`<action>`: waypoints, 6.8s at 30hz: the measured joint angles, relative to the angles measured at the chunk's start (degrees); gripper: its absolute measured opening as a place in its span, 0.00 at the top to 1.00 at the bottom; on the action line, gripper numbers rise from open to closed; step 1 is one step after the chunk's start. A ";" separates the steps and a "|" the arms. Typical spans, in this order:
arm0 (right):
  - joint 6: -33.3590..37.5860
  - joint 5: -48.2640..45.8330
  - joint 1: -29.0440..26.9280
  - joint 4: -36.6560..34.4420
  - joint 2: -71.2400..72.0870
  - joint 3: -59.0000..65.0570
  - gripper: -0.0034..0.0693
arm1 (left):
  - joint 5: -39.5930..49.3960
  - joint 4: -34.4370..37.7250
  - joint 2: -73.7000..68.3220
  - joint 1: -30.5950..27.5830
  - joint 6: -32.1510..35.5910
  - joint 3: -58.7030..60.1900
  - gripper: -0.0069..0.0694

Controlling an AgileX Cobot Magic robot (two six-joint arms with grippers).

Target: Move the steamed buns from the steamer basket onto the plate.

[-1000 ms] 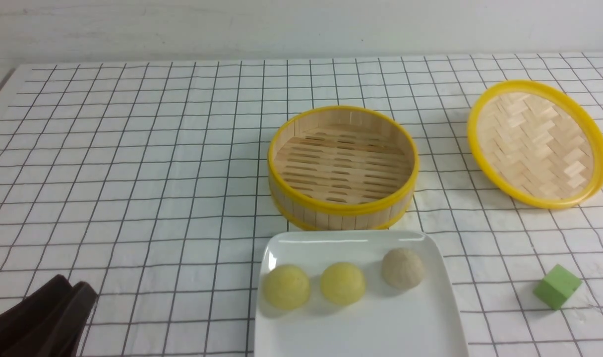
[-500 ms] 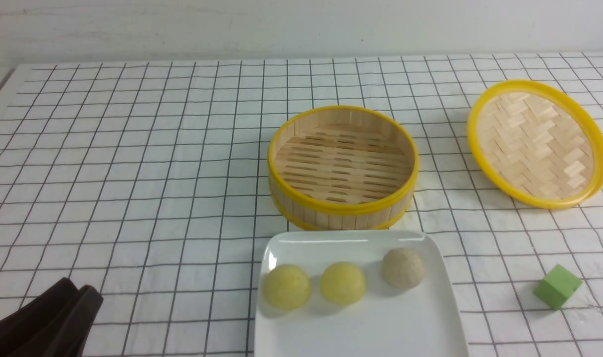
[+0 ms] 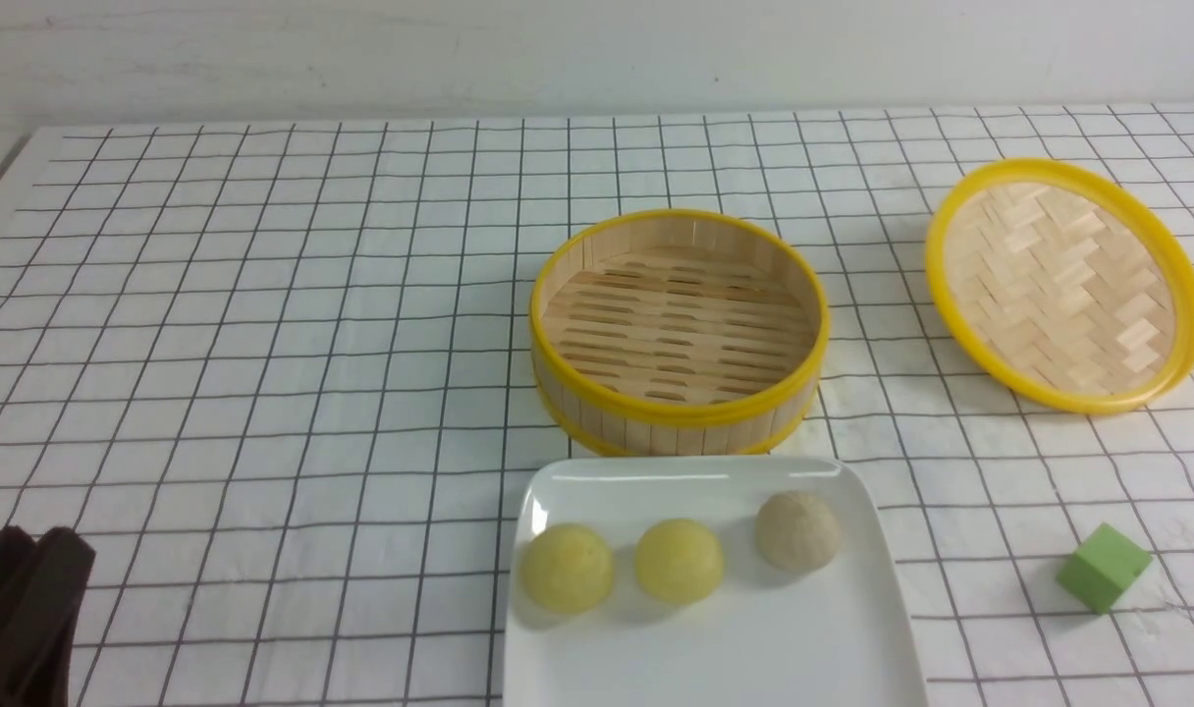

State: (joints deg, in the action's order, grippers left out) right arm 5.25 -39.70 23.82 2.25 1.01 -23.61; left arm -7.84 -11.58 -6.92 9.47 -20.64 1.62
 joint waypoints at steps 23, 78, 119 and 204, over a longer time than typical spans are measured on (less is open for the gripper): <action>0.00 0.00 0.00 0.00 0.00 0.00 0.62 | 24.95 7.63 0.00 0.00 13.45 0.06 0.62; 0.00 0.00 0.00 0.00 0.00 0.00 0.62 | 29.78 14.36 7.56 -12.68 19.64 -0.32 0.60; -8.27 19.91 0.00 0.38 0.00 20.70 0.62 | 29.78 14.30 7.56 -12.68 19.64 -0.32 0.59; -13.68 17.10 -32.05 -1.04 -0.10 24.80 0.62 | 29.89 14.24 7.56 -12.68 19.64 -0.33 0.59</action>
State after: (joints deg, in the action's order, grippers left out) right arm -8.43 -22.59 -8.24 1.20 0.91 1.20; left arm 22.04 2.66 0.64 -3.21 -1.01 1.29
